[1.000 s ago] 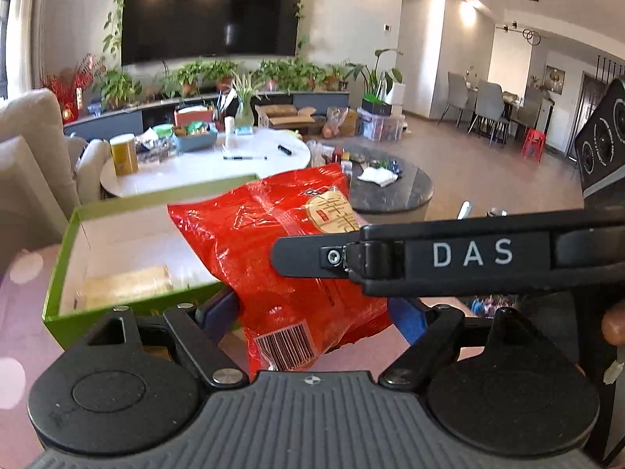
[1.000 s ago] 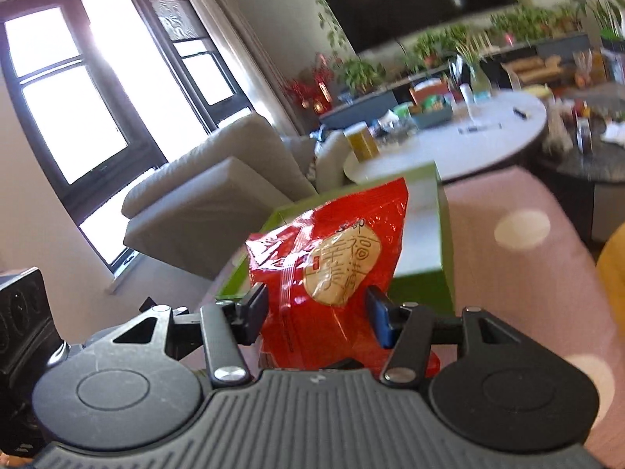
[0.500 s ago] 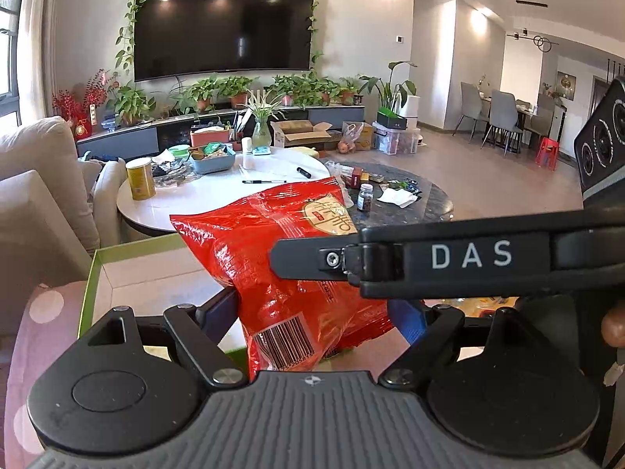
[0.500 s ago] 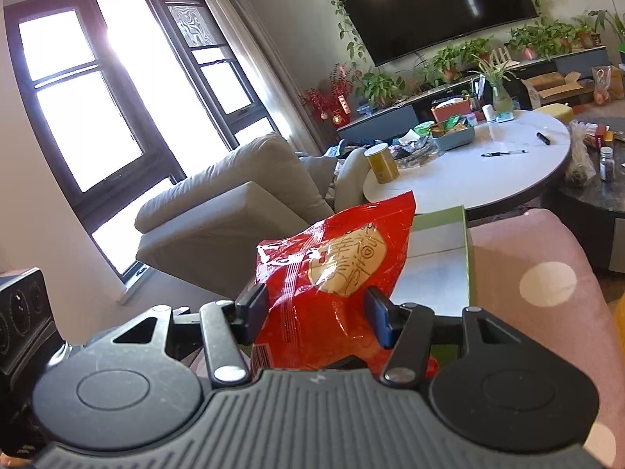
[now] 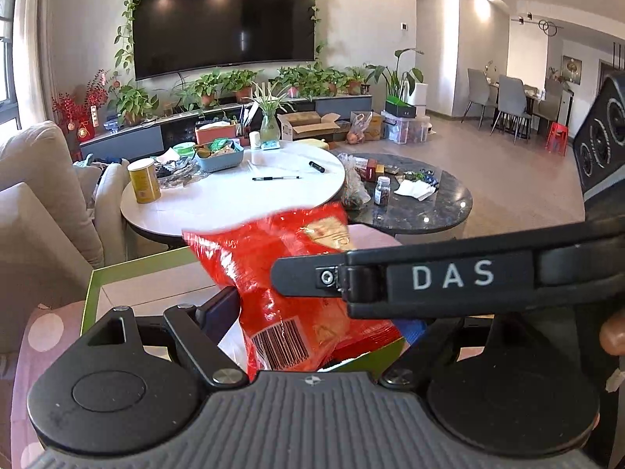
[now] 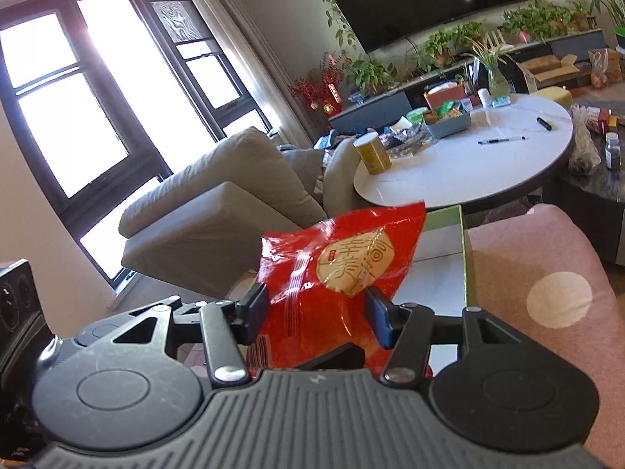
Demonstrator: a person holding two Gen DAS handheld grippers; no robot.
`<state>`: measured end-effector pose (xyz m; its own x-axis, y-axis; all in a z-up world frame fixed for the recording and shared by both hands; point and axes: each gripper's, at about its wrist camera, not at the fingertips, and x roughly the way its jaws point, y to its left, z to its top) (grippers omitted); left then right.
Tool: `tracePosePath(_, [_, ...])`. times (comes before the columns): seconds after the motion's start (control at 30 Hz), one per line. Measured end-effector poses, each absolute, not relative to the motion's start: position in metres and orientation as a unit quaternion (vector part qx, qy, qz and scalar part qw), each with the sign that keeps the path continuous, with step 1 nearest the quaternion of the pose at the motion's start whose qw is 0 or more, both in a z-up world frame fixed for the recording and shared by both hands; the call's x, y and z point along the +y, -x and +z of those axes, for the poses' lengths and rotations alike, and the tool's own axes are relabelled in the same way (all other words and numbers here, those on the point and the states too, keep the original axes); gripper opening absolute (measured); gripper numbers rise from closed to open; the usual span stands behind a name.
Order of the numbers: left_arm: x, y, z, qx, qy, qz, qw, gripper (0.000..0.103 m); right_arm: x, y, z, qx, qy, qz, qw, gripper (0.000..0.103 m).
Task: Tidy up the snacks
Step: 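Lift the red bag over the box rim and release it inside, then move the right gripper to the green snack bag and grasp it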
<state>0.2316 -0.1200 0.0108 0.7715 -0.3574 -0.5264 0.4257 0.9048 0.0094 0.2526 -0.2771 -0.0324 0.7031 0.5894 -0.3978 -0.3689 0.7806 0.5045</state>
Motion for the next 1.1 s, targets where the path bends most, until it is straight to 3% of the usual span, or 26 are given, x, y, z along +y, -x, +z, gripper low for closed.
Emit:
tracePosePath(0.07, [-0.12,-0.237,0.006,0.271,-0.067,-0.205,0.938,0.079,-0.277,-0.258,-0.038,0.285,-0.203,0.266,0.898,0.055])
tracePosePath(0.13, [-0.119,-0.242,0.0,0.272,-0.071,-0.212,0.936,0.071,-0.275,-0.263,-0.043,0.291,-0.21,0.268,0.894,0.054])
tracePosePath(0.2, [-0.119,-0.246,-0.005,0.274,-0.079,-0.215,0.934,0.069,-0.272,-0.268,-0.049,0.296,-0.215,0.274,0.889,0.054])
tracePosePath(0.53, [-0.104,-0.253,-0.019,0.304,-0.064,-0.18,0.933,0.074,-0.28,-0.266,-0.053,0.302,-0.217,0.256,0.892,0.054])
tracePosePath(1.1, [-0.047,-0.193,0.018,0.275,-0.067,-0.123,0.951,0.083,-0.265,-0.219,-0.029,0.288,-0.188,0.271,0.899,0.054])
